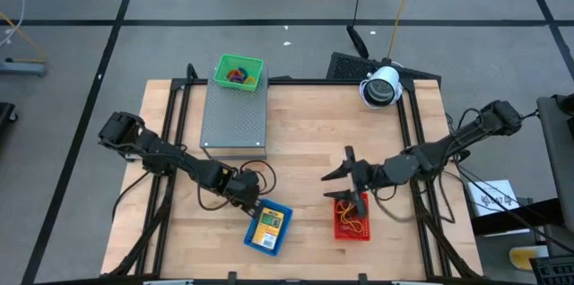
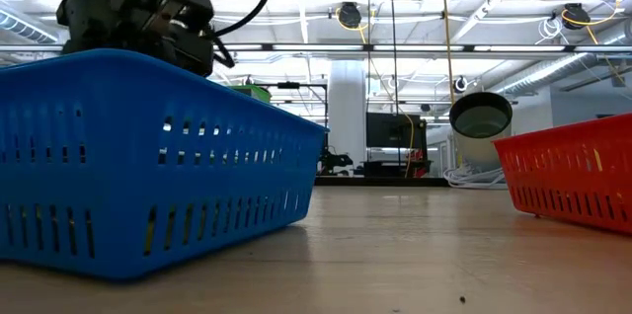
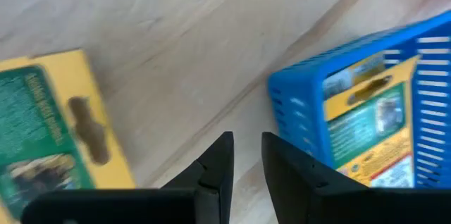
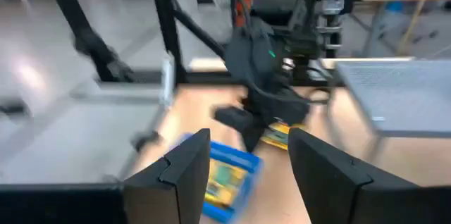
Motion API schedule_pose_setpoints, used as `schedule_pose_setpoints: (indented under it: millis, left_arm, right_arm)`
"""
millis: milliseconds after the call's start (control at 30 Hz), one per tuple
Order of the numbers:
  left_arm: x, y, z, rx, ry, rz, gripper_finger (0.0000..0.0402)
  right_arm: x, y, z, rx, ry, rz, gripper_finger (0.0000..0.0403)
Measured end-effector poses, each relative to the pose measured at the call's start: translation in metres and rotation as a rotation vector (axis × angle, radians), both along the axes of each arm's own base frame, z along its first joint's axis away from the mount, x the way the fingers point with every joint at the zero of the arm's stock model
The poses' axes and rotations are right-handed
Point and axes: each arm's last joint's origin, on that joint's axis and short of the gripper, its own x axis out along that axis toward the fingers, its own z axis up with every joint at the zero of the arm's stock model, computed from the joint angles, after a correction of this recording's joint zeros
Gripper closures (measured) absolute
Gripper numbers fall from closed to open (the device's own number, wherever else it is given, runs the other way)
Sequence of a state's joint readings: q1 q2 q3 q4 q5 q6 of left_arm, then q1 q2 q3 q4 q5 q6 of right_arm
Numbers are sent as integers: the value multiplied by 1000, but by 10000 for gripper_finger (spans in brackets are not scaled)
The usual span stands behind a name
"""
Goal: Pick & Place Office Desk Supplies
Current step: Adjust the blue bin from the table, then put the crayon into the blue bin
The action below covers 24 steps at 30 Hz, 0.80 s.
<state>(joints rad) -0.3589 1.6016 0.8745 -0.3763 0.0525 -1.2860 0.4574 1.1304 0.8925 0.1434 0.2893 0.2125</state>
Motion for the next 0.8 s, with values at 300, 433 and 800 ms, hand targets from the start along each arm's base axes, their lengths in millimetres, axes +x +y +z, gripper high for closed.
schedule_pose_setpoints:
  millis: [300, 433, 800]
  left_arm:
    - [10, 4, 5, -32, -92, 22, 321]
    - [14, 8, 6, -37, -115, 41, 321]
    - [17, 18, 6, -34, -115, 79, 321]
  right_arm:
    - [-51, -64, -1, -77, -5, -103, 222]
    - [-72, -86, -27, -15, -68, -70, 222]
    - [-98, -105, -84, -109, -278, -98, 222]
